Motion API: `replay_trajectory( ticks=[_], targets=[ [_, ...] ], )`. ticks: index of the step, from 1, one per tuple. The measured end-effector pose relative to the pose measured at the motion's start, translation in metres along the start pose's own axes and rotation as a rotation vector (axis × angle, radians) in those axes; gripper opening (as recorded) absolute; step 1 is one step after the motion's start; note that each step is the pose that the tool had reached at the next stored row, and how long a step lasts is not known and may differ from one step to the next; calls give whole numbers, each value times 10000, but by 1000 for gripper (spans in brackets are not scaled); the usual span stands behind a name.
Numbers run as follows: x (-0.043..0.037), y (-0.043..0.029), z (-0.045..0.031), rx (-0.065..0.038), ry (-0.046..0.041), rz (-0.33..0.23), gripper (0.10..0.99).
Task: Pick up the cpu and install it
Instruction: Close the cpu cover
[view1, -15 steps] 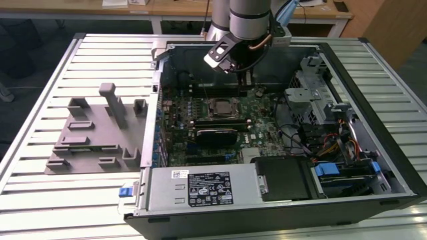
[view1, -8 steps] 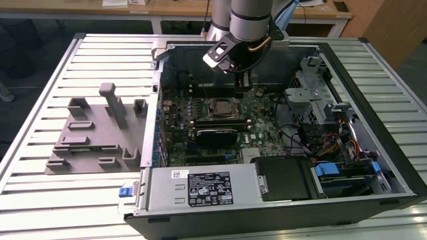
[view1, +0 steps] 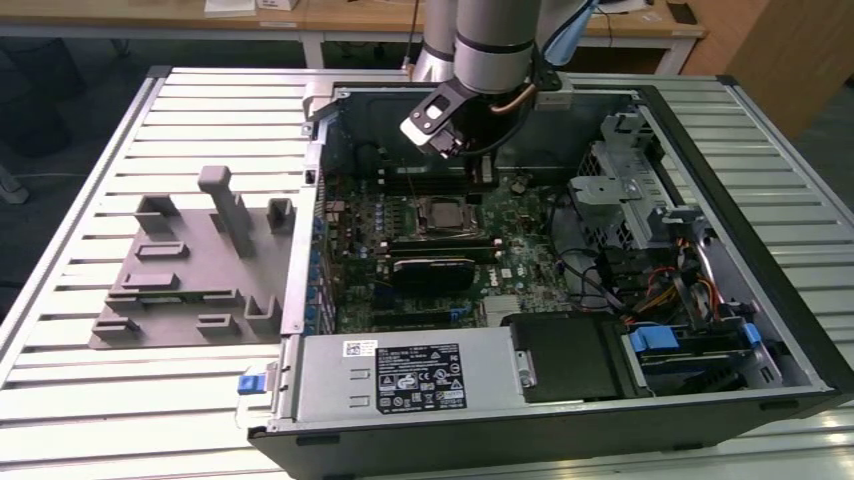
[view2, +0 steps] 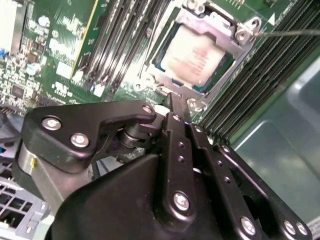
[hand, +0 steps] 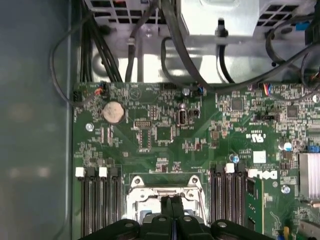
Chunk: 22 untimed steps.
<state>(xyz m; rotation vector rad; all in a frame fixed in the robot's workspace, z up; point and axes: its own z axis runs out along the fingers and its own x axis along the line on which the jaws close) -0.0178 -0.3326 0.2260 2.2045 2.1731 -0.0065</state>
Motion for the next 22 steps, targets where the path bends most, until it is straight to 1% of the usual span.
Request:
replay_trajectory(
  ticks=[15, 17, 22],
  targets=[
    [-6, -244, 41, -4, 4, -61, 106],
    [-6, -255, 40, -2, 1, -64, 106],
    [-6, -255, 41, -7, 3, -65, 106]
  ],
)
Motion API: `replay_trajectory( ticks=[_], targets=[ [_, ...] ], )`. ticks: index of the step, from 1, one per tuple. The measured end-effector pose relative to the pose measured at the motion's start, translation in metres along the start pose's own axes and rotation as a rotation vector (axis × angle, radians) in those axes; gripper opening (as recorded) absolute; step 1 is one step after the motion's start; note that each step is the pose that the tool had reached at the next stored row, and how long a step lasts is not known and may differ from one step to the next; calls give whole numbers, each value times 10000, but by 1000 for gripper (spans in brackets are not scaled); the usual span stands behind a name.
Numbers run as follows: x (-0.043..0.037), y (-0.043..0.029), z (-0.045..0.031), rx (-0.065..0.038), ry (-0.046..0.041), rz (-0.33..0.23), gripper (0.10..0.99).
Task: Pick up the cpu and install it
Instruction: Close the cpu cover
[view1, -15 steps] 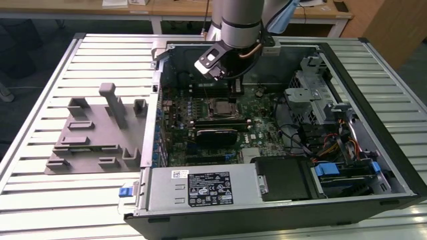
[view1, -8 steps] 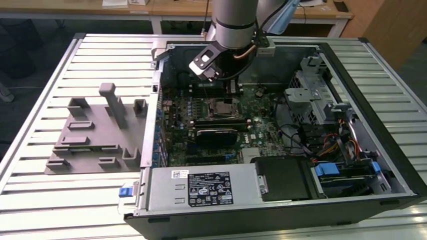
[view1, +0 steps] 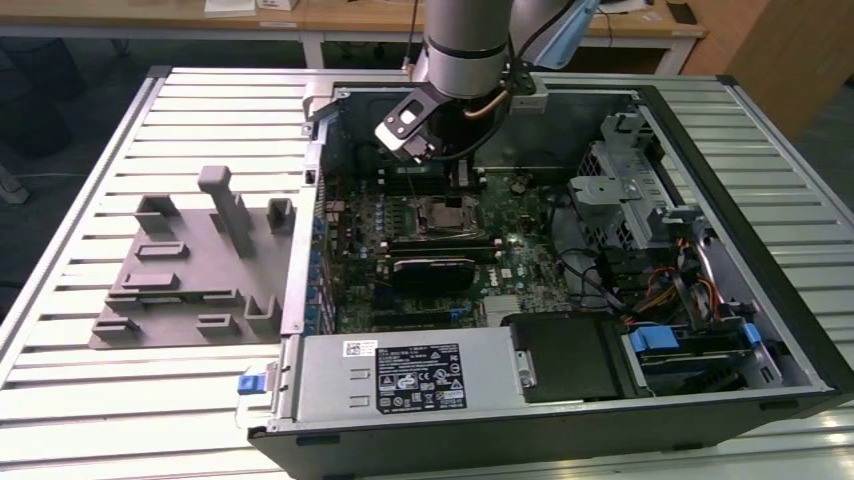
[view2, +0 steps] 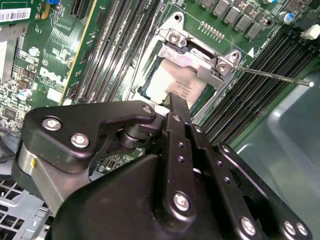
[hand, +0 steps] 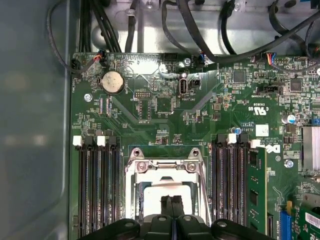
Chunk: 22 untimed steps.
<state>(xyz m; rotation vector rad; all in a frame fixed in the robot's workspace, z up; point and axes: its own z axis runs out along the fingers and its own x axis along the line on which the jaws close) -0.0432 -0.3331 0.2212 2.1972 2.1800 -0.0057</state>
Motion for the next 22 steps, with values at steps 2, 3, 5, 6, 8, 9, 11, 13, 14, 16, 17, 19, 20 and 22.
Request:
replay_trajectory(
  ticks=[2, 3, 5, 6, 8, 9, 11, 13, 14, 16, 17, 19, 20, 22],
  targets=[
    [0, 0, 0, 1, -1, -9, 106],
    [0, 0, 0, -1, 2, -73, 106],
    [0, 0, 0, -10, 9, -324, 106],
    [0, 0, 0, -16, 14, -473, 106],
    [0, 0, 0, -26, 23, -764, 106],
    [0, 0, 0, -32, 28, -919, 106],
    [0, -1, 0, -41, 36, -1213, 106],
    [0, 0, 0, -53, 46, -1520, 106],
    [0, -1, 0, -58, 50, -1671, 106],
    [0, -1, 0, -69, 59, -1987, 106],
    [0, -1, 0, -75, 64, -2139, 106],
    [0, -1, 0, -85, 73, -2433, 106],
    [0, -1, 0, -90, 77, -2574, 106],
    [0, -1, 0, -100, 86, -2866, 106]
  ],
)
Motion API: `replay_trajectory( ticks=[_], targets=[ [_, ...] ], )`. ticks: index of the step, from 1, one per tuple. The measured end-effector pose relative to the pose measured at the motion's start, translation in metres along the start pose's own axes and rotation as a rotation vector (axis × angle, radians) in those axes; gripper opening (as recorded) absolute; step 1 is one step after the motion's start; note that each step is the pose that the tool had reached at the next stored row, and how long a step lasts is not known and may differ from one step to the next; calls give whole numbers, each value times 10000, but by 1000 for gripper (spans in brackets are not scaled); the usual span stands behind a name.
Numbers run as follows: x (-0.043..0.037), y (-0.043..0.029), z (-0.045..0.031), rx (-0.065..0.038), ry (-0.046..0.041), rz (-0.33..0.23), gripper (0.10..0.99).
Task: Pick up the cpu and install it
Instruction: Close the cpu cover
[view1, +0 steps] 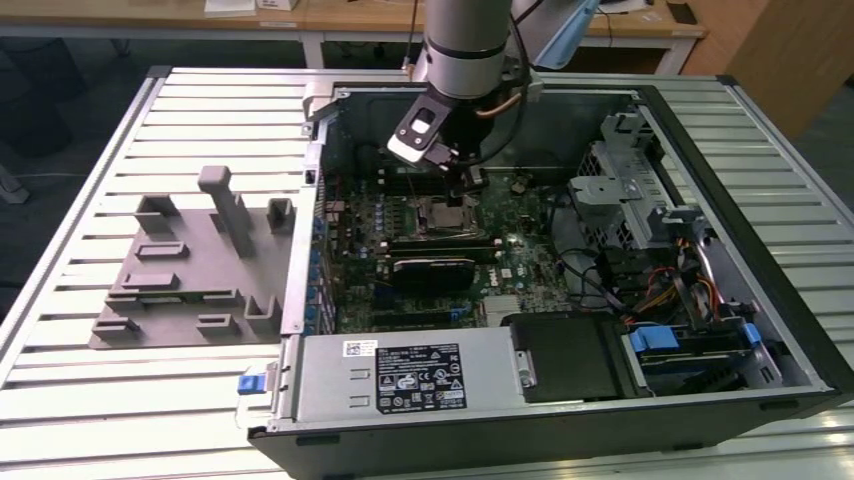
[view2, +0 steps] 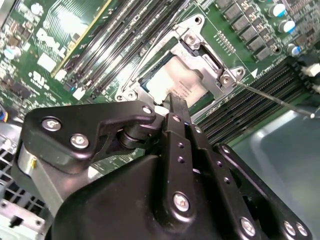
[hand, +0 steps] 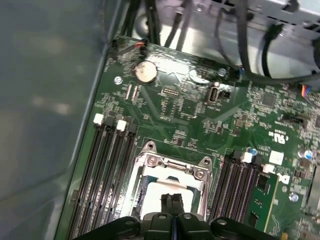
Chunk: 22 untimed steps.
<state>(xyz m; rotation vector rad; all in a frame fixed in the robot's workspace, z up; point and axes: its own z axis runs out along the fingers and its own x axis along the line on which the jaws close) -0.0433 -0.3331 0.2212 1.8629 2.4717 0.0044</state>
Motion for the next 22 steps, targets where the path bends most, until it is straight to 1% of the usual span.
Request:
replay_trajectory(
  ticks=[22],
  targets=[
    [2, -6, 0, -95, 81, -2663, 106]
  ],
)
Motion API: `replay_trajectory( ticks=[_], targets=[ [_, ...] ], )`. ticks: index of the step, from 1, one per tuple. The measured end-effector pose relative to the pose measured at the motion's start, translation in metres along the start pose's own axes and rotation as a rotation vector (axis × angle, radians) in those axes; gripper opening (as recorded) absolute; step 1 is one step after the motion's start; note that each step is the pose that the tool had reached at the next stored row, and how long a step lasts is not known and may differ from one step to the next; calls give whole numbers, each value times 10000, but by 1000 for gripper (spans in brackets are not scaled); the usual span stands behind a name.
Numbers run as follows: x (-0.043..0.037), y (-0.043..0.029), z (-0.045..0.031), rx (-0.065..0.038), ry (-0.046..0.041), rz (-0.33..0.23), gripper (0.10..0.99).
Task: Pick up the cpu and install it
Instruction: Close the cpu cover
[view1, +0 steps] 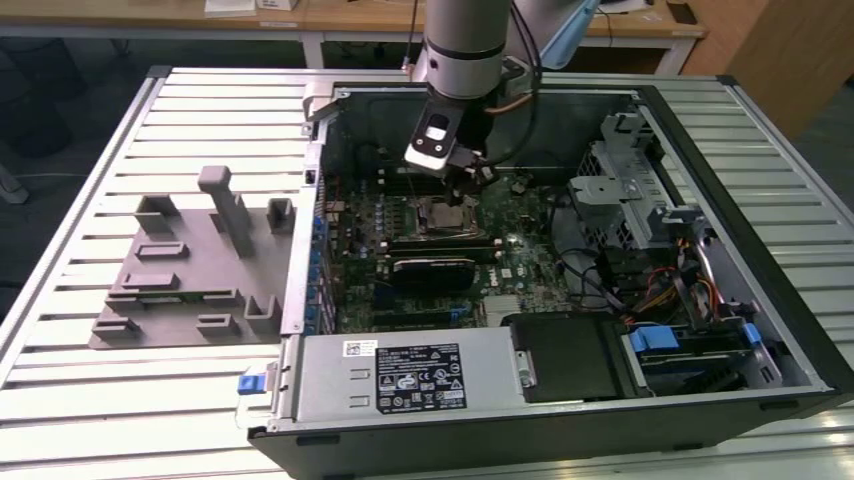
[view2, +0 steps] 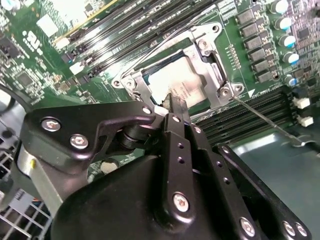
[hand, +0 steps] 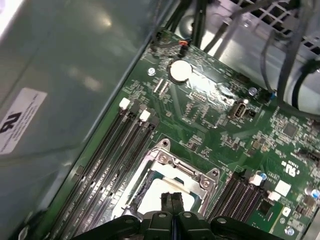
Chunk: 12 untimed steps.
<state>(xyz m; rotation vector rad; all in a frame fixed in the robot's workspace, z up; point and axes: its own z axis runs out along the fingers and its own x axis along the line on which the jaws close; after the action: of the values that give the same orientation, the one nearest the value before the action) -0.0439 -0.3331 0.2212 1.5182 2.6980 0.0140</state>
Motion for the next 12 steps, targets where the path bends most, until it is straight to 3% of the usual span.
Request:
replay_trajectory(
  ticks=[12],
  targets=[
    [2, -3, 0, -51, 44, -1460, 106]
  ],
)
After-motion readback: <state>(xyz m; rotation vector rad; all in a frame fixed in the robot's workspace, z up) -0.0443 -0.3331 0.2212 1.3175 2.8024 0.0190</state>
